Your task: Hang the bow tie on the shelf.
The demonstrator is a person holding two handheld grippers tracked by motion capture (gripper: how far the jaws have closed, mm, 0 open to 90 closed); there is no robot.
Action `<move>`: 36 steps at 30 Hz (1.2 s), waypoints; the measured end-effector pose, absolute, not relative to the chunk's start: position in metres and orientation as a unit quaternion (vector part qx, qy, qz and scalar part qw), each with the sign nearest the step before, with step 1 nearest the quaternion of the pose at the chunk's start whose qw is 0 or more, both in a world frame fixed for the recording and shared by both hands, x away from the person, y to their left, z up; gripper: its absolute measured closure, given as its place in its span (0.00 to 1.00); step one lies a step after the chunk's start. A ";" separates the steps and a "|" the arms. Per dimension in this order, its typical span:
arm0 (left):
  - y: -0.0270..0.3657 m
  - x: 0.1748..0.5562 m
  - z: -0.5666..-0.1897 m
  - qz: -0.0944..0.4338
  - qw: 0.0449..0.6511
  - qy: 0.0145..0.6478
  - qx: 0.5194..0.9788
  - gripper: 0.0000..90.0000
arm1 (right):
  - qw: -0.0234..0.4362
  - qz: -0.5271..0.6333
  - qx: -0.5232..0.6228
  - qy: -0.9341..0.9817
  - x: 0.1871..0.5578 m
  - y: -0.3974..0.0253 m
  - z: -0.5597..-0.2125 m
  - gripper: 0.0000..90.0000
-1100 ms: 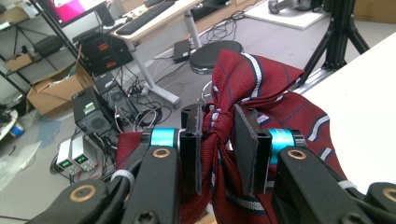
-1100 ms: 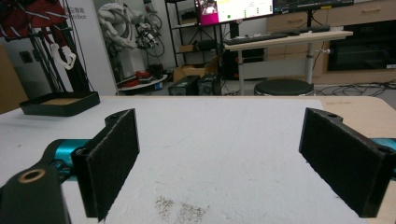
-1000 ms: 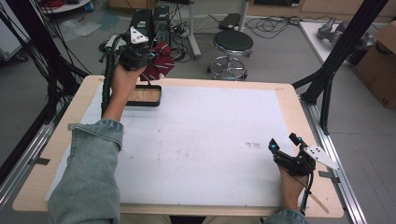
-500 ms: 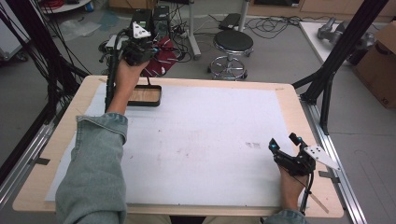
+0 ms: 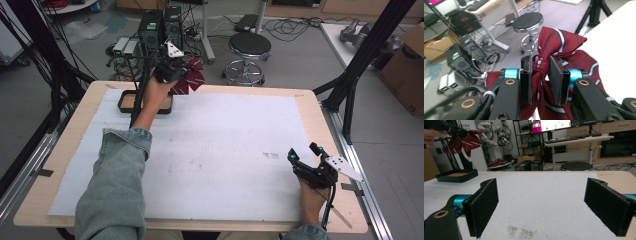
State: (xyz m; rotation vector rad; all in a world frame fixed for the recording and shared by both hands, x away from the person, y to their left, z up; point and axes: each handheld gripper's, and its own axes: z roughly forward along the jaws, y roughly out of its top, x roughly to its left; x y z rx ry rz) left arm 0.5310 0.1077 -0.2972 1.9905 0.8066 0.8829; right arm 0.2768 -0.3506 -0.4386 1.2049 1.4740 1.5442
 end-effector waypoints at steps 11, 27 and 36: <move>0.109 0.529 -0.330 0.333 0.393 0.326 0.792 0.79 | 0.339 0.591 0.463 0.567 0.277 -0.351 -0.439 0.13; 0.137 0.527 -0.357 0.329 0.399 0.356 0.778 0.78 | 0.340 0.589 0.462 0.569 0.277 -0.351 -0.439 0.13; 0.150 0.532 -0.359 0.333 0.394 0.374 0.770 0.76 | 0.339 0.590 0.463 0.568 0.277 -0.351 -0.439 0.13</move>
